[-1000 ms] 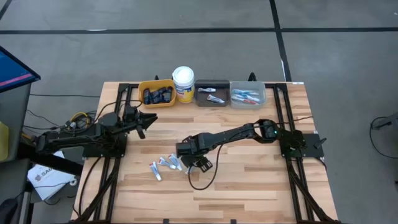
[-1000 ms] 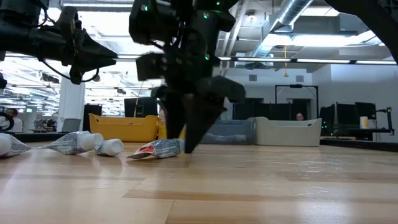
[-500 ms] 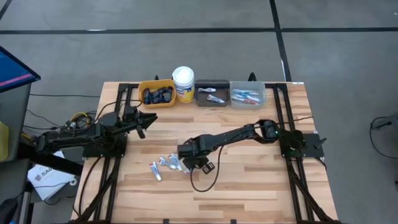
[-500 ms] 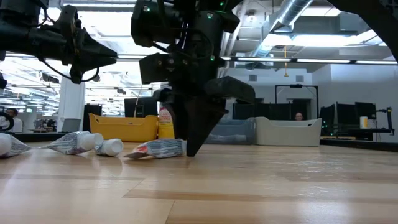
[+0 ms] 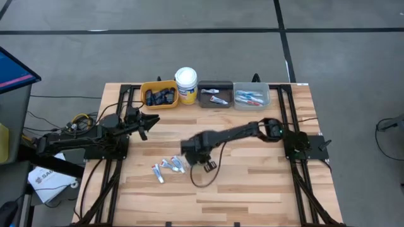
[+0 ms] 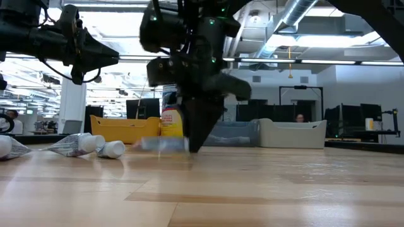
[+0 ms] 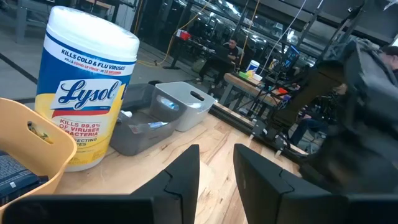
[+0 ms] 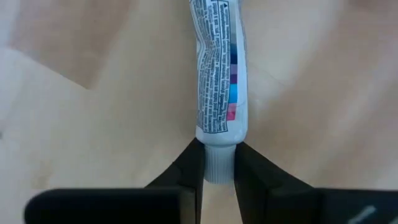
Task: Pick & Place Travel size toiletries
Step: Put the white toothpaste into the black bin
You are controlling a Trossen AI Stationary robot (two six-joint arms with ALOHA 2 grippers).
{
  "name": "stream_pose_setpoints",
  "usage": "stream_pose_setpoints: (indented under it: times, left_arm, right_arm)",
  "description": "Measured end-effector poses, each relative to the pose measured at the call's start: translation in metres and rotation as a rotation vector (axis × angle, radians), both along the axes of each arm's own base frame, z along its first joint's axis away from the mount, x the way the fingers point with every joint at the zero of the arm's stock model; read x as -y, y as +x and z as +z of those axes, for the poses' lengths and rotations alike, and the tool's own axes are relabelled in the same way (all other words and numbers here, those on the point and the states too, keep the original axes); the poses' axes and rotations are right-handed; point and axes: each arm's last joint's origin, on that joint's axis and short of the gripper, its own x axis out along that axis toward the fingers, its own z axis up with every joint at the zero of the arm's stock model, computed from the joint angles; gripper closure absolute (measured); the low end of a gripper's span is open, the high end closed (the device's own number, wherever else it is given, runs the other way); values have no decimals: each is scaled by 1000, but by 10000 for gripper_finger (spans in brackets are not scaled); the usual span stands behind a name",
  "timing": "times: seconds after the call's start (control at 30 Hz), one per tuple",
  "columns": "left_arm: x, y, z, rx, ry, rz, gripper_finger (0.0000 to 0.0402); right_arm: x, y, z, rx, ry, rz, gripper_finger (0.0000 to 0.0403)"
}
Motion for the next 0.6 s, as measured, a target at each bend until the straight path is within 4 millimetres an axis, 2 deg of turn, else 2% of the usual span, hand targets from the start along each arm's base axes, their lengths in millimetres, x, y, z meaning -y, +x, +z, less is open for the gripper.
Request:
stream_pose_setpoints:
  times: [0.1, 0.27, 0.4, 0.6]
  left_arm:
    - [0, 0, 0, 0, 0, 0, 306]
    - [0, 0, 0, 0, 0, -1, 306]
    - [0, 0, 0, 1, 0, -4, 306]
    - [0, 0, 0, 2, 0, -4, 306]
  right_arm:
    - [30, -2, 23, 33, 13, -99, 352]
    - [93, -16, 67, 100, 16, -263, 352]
    - [146, -39, 107, 172, -70, -408, 352]
    - [220, -79, 134, 188, -192, -677, 352]
